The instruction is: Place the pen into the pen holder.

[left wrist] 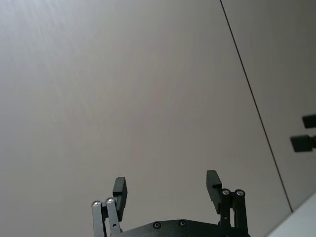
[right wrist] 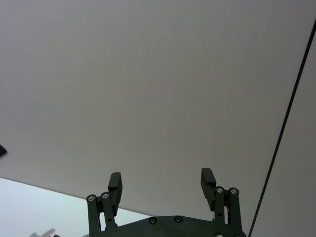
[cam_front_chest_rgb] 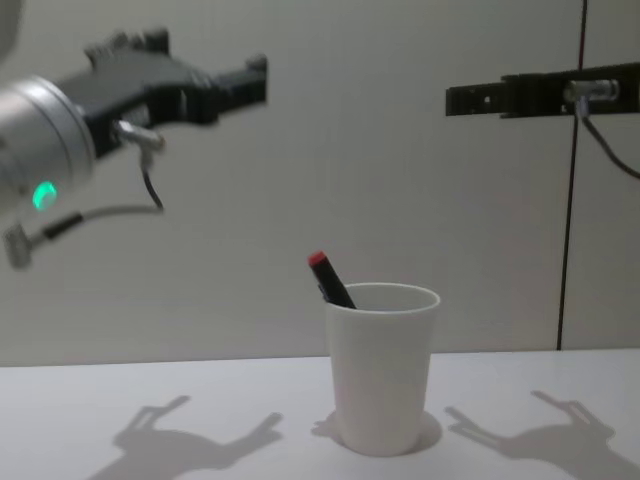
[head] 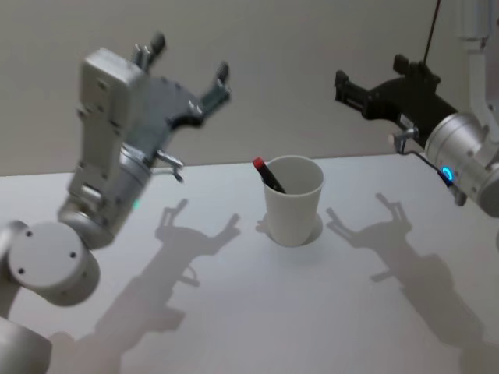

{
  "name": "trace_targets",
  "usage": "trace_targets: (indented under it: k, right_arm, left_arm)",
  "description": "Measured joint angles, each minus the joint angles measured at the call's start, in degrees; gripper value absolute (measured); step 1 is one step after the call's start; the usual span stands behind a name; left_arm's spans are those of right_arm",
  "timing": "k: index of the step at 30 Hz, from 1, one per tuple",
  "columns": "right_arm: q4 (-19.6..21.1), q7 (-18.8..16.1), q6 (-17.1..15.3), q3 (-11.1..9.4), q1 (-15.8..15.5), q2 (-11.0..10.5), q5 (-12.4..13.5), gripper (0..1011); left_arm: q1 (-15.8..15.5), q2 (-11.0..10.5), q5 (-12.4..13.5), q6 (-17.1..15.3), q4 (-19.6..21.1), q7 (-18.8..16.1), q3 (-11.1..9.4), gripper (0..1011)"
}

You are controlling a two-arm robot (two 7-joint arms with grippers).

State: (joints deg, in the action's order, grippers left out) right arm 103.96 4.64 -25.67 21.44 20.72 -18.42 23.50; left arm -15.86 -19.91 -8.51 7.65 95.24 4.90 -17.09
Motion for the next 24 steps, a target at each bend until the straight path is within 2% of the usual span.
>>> trace_targets:
  k: [6,11,17,24]
  right_arm:
    - [-0.11,-0.20,0.46,-0.12,-0.45,0.10,-0.07,1001]
    - [-0.36,-0.90,2.36,-0.82,-2.19,0.03,-0.64,1001]
    - [-0.77,-2.16,5.88,-2.07,-5.34,-0.14,-1.72,1001]
    - [-1.19,-3.51,9.69,-3.40,-8.74,-0.31,-2.86,1001]
  left_arm:
    - [1.02,-0.88,-1.31,-3.74,-0.93,-1.94,-3.98,1001]
    - [1.82,-1.61,-2.38,-6.77,-1.65,-3.42,-7.16,1001]
    - [2.26,-1.96,-2.92,-8.27,-2.01,-4.19,-8.76,1001]
    - [2.29,-1.99,-2.98,-8.40,-2.05,-4.28,-8.90,1001]
